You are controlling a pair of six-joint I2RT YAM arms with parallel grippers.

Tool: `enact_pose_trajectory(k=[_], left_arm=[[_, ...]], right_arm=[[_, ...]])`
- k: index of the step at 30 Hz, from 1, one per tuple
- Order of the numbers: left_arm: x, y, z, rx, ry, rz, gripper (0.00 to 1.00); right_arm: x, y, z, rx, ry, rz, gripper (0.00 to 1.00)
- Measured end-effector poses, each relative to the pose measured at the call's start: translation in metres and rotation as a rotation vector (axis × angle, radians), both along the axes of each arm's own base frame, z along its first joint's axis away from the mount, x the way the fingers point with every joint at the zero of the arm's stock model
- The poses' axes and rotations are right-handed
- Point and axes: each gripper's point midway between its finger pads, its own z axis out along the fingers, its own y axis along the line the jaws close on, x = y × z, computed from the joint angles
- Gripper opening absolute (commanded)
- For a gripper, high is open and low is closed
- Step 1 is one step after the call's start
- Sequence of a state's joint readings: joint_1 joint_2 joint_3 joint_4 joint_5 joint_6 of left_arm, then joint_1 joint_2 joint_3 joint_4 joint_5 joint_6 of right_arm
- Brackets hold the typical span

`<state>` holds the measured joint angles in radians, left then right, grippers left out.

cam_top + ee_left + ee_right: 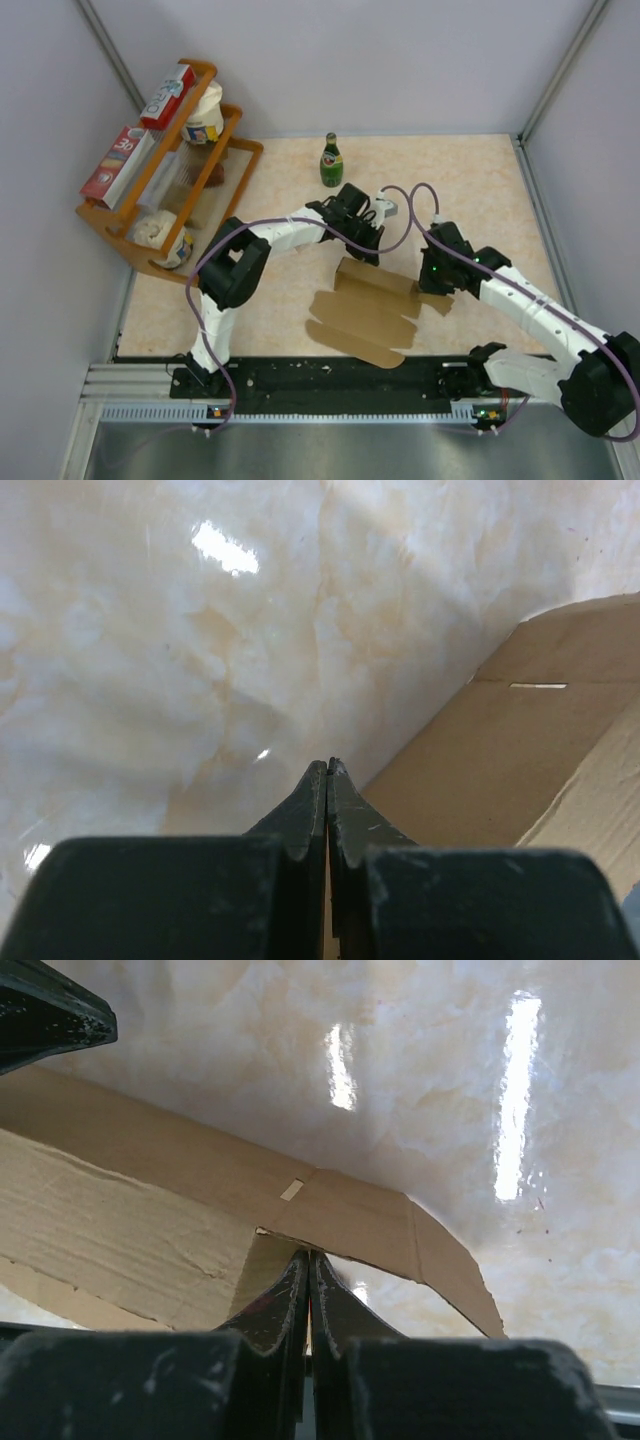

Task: Fold the paper box

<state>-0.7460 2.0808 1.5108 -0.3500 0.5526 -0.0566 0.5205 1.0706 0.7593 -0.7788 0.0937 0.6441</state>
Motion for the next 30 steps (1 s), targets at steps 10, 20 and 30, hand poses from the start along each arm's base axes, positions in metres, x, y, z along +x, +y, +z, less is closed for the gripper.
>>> enact_pose_trajectory(k=[10,20,30], left_arm=[[0.003,0.035,0.016,0.007,-0.009,0.082,0.00],[0.020,0.072,0.026,0.023,-0.045,0.194,0.00],[0.026,0.093,0.028,0.069,-0.086,0.263,0.00]], right_arm=[[0.019,0.019,0.003,0.057,-0.058,0.062,0.00],[0.036,0.038,-0.010,0.085,-0.060,0.133,0.00],[0.064,0.063,-0.005,0.135,-0.139,0.220,0.00]])
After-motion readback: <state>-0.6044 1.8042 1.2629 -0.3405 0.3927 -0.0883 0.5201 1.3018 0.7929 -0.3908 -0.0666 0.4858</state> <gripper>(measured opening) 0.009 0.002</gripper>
